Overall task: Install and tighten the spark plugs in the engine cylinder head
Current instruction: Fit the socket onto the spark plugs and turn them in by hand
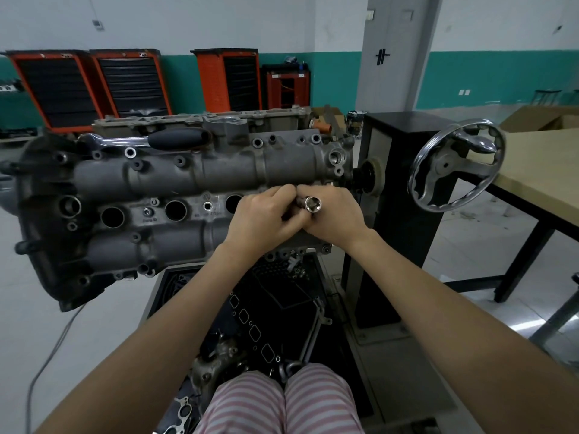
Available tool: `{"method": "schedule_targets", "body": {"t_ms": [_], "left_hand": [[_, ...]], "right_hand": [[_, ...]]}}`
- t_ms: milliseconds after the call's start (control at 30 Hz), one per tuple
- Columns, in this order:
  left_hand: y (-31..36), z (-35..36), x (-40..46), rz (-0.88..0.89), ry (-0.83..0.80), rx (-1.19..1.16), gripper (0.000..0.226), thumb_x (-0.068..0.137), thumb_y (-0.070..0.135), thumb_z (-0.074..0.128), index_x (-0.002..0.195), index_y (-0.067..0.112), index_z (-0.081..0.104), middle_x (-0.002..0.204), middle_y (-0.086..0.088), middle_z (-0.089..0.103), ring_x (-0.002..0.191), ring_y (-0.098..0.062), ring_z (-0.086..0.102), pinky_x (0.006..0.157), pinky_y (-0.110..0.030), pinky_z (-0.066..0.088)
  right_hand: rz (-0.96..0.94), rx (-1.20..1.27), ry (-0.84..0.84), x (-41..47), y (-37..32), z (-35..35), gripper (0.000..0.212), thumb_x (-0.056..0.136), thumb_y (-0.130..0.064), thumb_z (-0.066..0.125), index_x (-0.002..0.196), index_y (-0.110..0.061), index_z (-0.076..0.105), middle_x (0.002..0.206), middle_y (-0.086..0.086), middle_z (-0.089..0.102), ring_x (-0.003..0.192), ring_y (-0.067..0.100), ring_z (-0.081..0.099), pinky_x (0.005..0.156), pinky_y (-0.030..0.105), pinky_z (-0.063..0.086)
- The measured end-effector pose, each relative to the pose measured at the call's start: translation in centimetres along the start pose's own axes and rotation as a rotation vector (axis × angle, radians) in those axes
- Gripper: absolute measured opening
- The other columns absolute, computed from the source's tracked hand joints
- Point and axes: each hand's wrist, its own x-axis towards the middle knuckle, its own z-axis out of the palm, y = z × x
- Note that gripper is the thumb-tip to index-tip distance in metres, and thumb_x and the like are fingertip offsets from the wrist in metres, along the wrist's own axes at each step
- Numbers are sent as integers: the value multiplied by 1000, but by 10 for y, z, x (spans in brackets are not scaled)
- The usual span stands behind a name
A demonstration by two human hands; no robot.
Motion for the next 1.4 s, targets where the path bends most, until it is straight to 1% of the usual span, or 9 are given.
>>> {"method": "schedule_targets", "body": {"t_ms": [100,233,367,500,733,867,1033,1200,1400], "left_hand": [[1,0,0,2,11,14,33,78,25,57,56,6,42,48,-3,42,42,-14,30,43,-20,23],[-2,2,1,34,19,21,36,81,26,58,54,6,44,47,-5,44,38,-21,38,44,-20,24],[-1,1,0,49,-18,29,31,79,25,53,57,4,46,49,-7,48,37,-26,43,39,-22,30],[3,-3,0,32,-40,24,27,76,28,49,65,3,45,56,-5,47,40,-24,41,44,-20,23],[1,0,0,-8,-19,35,32,79,29,55,60,6,44,49,-3,42,40,-17,34,43,-20,24],[-2,1,1,28,0,55,36,81,29,53,55,5,45,46,-7,46,36,-26,43,40,-22,27],[3,-2,0,15,-29,16,28,79,26,49,64,3,44,55,-5,45,39,-23,38,42,-20,24],[5,-4,1,-10,-60,10,26,78,27,48,69,3,44,61,-4,46,42,-22,39,44,-22,22],[-2,1,1,17,-21,76,34,80,30,53,59,5,45,49,-5,47,38,-23,43,44,-19,23]], "right_hand": [[-9,15,16,-2,-1,-2,13,81,-15,57,75,-5,61,69,8,64,66,29,59,54,40,45],[46,41,-14,0,-1,-1,16,81,-17,56,71,-5,61,70,7,63,68,28,58,58,42,43],[57,8,-34,2,0,0,14,79,-20,57,74,-8,54,68,8,62,65,30,57,53,35,37],[2,-41,-34,2,1,0,16,78,-23,58,81,-9,50,65,7,60,57,30,55,49,30,28],[-12,25,48,-1,0,-1,14,77,-16,59,67,-6,61,65,7,62,60,29,58,49,37,43],[4,54,74,-1,-1,0,17,73,-17,56,60,-7,58,58,5,60,54,28,56,46,31,36],[-3,-11,33,0,0,1,17,76,-22,62,73,-7,53,62,5,60,56,28,56,48,28,32],[-35,-19,33,0,0,0,12,79,-20,58,76,-8,59,65,4,62,58,27,58,46,33,39],[-4,-21,37,0,2,3,14,79,-19,59,68,-10,62,66,2,63,62,23,59,51,27,31]]}}
